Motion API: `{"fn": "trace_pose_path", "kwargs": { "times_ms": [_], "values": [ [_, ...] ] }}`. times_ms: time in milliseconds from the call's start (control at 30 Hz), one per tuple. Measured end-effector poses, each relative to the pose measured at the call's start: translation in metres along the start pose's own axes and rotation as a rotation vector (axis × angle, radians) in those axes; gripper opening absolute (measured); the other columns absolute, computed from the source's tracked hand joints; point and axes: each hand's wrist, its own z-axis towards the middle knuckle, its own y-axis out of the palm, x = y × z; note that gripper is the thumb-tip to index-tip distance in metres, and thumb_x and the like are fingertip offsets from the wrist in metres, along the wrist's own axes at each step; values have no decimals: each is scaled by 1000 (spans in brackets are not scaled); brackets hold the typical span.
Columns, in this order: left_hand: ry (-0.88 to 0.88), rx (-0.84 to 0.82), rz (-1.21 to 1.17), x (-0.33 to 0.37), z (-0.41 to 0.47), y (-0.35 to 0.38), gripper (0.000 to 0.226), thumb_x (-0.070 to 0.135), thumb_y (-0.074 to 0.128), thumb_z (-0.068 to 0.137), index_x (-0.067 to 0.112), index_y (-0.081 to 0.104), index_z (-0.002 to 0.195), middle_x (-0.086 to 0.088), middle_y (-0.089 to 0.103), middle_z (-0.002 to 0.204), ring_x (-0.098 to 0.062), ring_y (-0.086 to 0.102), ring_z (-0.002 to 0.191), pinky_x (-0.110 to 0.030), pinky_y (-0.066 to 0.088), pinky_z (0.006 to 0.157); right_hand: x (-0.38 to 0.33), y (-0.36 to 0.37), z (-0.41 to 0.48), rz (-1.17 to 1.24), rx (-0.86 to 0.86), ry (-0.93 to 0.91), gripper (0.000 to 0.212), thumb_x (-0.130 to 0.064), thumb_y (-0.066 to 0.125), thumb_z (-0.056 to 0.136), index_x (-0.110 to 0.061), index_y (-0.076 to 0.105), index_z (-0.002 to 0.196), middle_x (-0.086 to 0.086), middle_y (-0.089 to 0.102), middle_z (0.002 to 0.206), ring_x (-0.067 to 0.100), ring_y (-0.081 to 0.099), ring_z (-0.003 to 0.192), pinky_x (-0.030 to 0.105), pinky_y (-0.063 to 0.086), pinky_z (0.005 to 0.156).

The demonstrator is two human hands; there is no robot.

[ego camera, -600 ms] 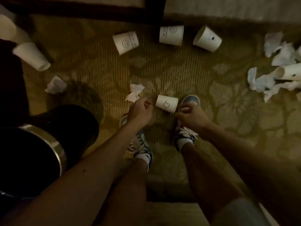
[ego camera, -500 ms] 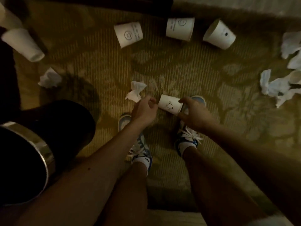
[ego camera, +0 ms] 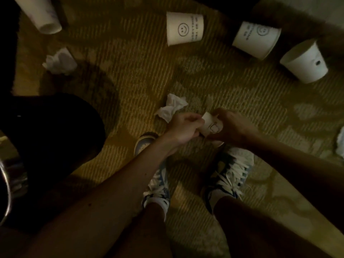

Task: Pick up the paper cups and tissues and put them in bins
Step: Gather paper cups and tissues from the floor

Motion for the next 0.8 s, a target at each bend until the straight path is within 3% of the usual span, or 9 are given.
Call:
{"fn": "trace_pose_path", "kwargs": {
  "times_ms": [100, 267, 367, 433, 600, 700, 800],
  "values": [
    [129, 35, 35, 24, 8, -8, 26, 17, 60, 96, 12, 63, 121, 5, 62, 103, -9, 62, 101, -21, 55, 80, -3, -24, 10, 54, 97, -48, 77, -44, 78, 75, -20, 45, 140, 7, 59, 130, 25, 57, 113, 38, 50, 86],
    [323, 112, 137, 80, 20, -9, 11, 16, 62, 94, 23, 67, 101, 11, 63, 93, -9, 63, 92, -27, 56, 78, -7, -65, 19, 193, 217, -71, 72, -42, 73, 78, -18, 45, 140, 6, 62, 125, 19, 60, 103, 38, 52, 81],
    [460, 116, 256, 115, 27, -11, 15, 15, 61, 95, 15, 70, 107, 15, 62, 92, -1, 61, 89, -12, 50, 71, -7, -87, 23, 240, 257, -97, 68, -43, 68, 83, -17, 44, 141, 6, 61, 125, 20, 61, 104, 35, 51, 80],
    [551, 151, 365, 137, 34, -16, 17, 17, 60, 96, 14, 70, 109, 12, 63, 94, -1, 61, 88, -10, 49, 68, -9, -98, 30, 250, 284, -125, 65, -44, 66, 85, -16, 45, 140, 5, 63, 121, 17, 60, 100, 31, 48, 75],
    [798, 403, 689, 164, 49, -36, 15, 25, 59, 95, 20, 68, 107, 11, 62, 99, -1, 56, 87, -5, 38, 65, -9, -106, 48, 232, 322, -159, 66, -49, 61, 85, -16, 48, 139, 3, 65, 115, 17, 61, 99, 34, 50, 78],
    [982, 599, 988, 166, 61, -54, 21, 30, 60, 91, 20, 65, 109, 1, 57, 108, -15, 49, 104, -20, 32, 79, -5, -101, 56, 238, 323, -177, 67, -54, 56, 81, -16, 50, 136, 2, 66, 112, 16, 63, 95, 42, 55, 81],
    [971, 557, 1205, 158, 80, -66, 45, 42, 64, 86, 23, 56, 126, -4, 51, 129, -24, 43, 121, -39, 33, 93, 1, -91, 63, 245, 343, -198, 58, -50, 58, 84, -18, 53, 132, -1, 66, 104, 12, 63, 88, 41, 55, 77]
  ]
}}
